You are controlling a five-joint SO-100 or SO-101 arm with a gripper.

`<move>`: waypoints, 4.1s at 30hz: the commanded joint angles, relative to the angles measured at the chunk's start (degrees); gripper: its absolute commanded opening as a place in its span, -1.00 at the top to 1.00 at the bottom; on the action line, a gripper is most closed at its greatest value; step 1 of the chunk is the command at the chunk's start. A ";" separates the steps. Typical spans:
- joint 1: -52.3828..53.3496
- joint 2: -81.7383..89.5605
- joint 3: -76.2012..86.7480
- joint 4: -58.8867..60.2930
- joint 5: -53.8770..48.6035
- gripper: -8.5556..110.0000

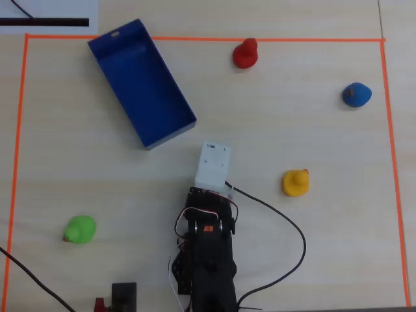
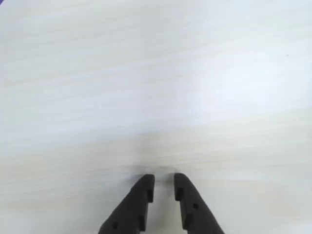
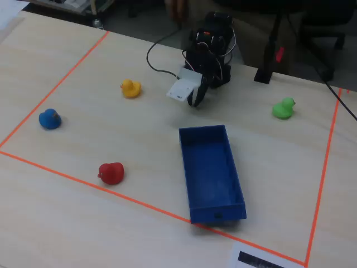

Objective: Grasp green duck and put it into box.

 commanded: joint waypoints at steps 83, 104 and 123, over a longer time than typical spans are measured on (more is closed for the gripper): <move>-0.09 -34.37 -34.10 0.44 2.72 0.85; -42.80 -58.18 -79.63 25.93 25.66 0.36; -70.75 -78.84 -70.05 0.53 39.81 0.26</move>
